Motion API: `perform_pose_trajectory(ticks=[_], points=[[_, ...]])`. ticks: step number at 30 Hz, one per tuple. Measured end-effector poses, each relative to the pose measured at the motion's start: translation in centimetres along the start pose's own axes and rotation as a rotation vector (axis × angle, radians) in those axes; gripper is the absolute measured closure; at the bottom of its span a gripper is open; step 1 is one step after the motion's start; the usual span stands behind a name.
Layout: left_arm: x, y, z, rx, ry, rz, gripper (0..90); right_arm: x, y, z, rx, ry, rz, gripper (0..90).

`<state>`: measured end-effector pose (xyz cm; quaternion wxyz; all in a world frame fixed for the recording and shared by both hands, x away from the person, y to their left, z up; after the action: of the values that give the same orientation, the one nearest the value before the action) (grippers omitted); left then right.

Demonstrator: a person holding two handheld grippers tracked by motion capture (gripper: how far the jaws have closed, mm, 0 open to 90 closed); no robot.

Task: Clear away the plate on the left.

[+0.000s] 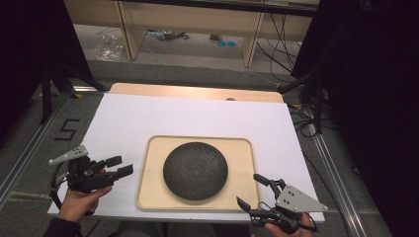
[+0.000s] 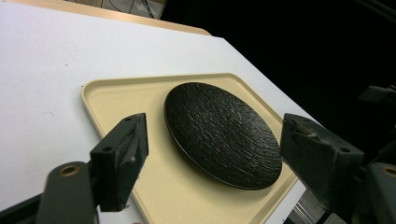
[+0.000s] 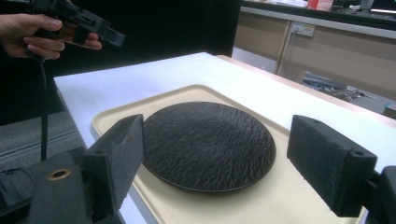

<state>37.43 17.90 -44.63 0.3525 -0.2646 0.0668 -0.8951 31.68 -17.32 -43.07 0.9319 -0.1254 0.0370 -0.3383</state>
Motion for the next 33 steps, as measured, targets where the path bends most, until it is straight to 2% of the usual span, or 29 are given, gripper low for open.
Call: perform_pose_trajectory(ticks=[2,7,13,20,23,26,31,32,33], points=[[0.4,-0.2,0.1,0.013,0.016,-0.02,21.5,0.0,0.0,0.0,0.005,0.001,-0.006,20.5],[1.1,-0.6,-0.1,0.009,0.069,-0.014,20.0,0.0,-0.1,-0.1,-0.005,-0.002,-0.015,20.5],[1.9,-0.9,-0.5,0.01,0.081,-0.025,20.1,0.0,-0.1,0.0,-0.004,0.0,-0.015,20.6],[3.5,-1.3,-0.8,0.023,0.129,-0.038,20.1,-0.1,0.0,-0.1,-0.005,-0.006,-0.007,20.5],[4.0,-1.5,-0.8,0.032,0.146,-0.034,20.1,-0.1,0.0,0.0,-0.003,-0.007,-0.005,20.6],[4.2,-1.7,-0.9,0.035,0.186,-0.015,20.1,-0.2,-0.1,-0.1,-0.009,-0.01,-0.003,20.5],[4.5,-2.0,-1.0,0.04,0.205,-0.002,20.2,-0.2,-0.1,-0.1,-0.013,-0.01,-0.002,20.5],[4.5,-2.1,-1.0,0.044,0.22,-0.006,20.1,-0.3,0.0,0.0,0.004,-0.01,0.01,20.5],[4.5,-2.2,-1.1,0.042,0.225,0.015,20.1,-0.3,0.0,0.0,0.004,-0.01,0.01,20.5]])
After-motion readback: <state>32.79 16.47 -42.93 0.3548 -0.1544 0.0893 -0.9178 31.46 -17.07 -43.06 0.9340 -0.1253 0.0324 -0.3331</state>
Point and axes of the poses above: each handheld gripper's, and its own axes: y roughly forward along the jaws, z roughly out of its top, x roughly to its right, the point moved 10 cm from there along y, roughly forward along the jaws, and after that the axes turned 3 degrees about y, right-handed, at the moved point
